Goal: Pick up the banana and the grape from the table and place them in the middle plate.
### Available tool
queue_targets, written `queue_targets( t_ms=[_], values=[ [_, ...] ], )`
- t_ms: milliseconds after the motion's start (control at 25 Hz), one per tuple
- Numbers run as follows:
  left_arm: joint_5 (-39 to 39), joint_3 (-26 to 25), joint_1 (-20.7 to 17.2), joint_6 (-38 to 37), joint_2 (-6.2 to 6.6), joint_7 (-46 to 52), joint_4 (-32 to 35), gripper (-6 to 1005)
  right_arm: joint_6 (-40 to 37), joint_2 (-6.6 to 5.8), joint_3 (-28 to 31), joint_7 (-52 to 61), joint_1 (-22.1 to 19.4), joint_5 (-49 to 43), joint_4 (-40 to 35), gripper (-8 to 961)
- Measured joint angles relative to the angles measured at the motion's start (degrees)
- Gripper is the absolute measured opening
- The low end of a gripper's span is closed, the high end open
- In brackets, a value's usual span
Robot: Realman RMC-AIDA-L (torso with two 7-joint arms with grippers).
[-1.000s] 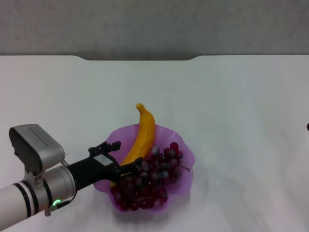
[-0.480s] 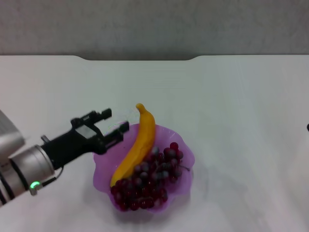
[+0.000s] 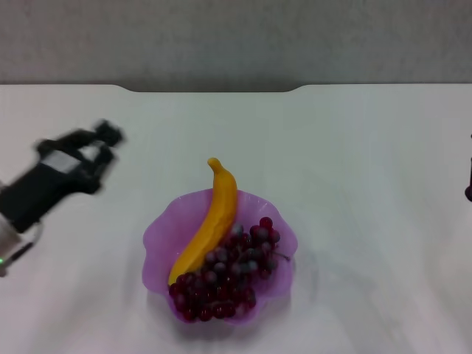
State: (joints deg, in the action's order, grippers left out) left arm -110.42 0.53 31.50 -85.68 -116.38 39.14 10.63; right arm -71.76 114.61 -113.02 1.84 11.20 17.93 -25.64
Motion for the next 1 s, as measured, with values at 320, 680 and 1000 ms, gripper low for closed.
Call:
queue_targets(
  t_ms=[320, 680, 1000],
  values=[
    [22.59, 0.00, -8.67, -2.48, -0.22, -3.43, 0.36, 165, -0.27, 0.00, 0.54, 3.70, 1.19, 0.15, 2.54, 0],
    [30.08, 0.07, -13.17, 2.35, -0.35, -7.53, -0.40, 37, -1.09, 0.19, 5.78, 5.58, 0.98, 0.72, 5.70, 0],
    [30.43, 0.09, -14.18, 6.77, -0.25, -10.22, -1.76, 37, -5.05, 0.15, 16.98, 5.42, 0.71, 0.87, 9.06, 0]
  ],
)
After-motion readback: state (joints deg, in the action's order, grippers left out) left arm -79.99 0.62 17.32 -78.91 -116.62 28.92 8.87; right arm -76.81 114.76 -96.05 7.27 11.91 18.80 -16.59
